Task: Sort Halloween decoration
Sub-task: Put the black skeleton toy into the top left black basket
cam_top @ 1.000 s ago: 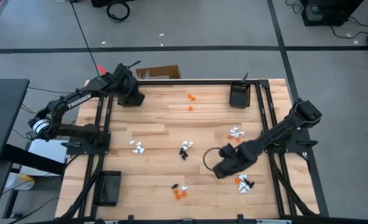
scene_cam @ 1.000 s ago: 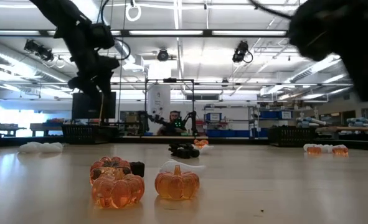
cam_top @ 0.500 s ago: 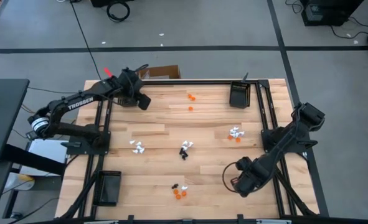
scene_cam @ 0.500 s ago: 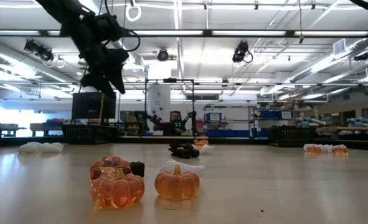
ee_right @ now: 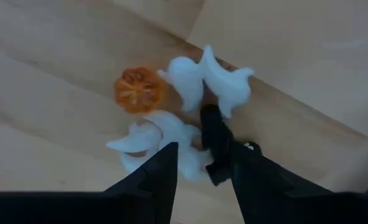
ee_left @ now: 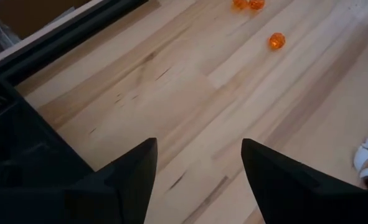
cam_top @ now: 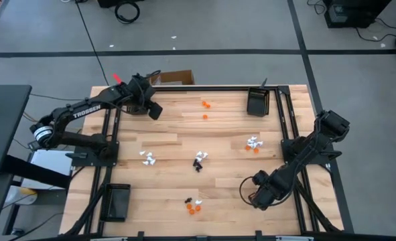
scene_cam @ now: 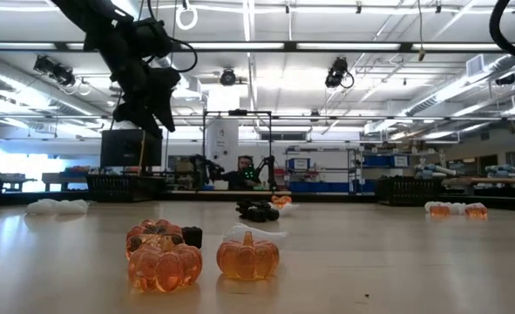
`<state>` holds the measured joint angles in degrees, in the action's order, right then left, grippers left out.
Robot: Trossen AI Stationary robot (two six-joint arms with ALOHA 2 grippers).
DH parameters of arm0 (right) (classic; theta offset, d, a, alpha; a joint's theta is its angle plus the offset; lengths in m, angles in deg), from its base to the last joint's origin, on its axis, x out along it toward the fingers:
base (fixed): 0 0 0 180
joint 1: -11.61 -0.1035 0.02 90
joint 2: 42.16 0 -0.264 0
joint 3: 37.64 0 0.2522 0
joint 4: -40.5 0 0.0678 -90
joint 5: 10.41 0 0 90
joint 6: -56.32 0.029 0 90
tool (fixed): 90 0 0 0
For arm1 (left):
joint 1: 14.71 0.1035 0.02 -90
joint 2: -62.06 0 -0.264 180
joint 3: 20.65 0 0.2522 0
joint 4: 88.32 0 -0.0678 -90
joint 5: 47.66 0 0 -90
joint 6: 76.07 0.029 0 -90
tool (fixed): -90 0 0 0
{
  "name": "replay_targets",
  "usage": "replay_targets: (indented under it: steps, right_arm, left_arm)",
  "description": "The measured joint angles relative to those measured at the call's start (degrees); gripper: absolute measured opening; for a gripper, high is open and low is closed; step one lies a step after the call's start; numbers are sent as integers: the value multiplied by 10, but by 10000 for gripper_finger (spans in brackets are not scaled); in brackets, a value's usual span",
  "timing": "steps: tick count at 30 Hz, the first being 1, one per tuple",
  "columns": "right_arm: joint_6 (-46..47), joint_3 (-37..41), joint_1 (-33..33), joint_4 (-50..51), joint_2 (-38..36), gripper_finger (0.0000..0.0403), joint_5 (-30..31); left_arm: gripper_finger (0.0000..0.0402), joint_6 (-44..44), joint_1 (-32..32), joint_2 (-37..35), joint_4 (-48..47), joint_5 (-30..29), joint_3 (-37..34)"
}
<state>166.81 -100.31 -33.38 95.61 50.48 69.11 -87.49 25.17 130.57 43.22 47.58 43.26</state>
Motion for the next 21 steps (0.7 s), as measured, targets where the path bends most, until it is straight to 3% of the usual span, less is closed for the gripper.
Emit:
replay_targets:
  steps: [14,18,21]
  right_arm:
    - [-12,32,0,-2,-3,81,-17]
    - [-16,25,2,5,-2,80,-14]
    - [-28,-6,2,35,2,90,24]
  left_arm:
    - [242,-9,0,0,7,-12,0]
    - [243,-10,0,0,7,-13,0]
    - [243,-10,0,0,6,-13,0]
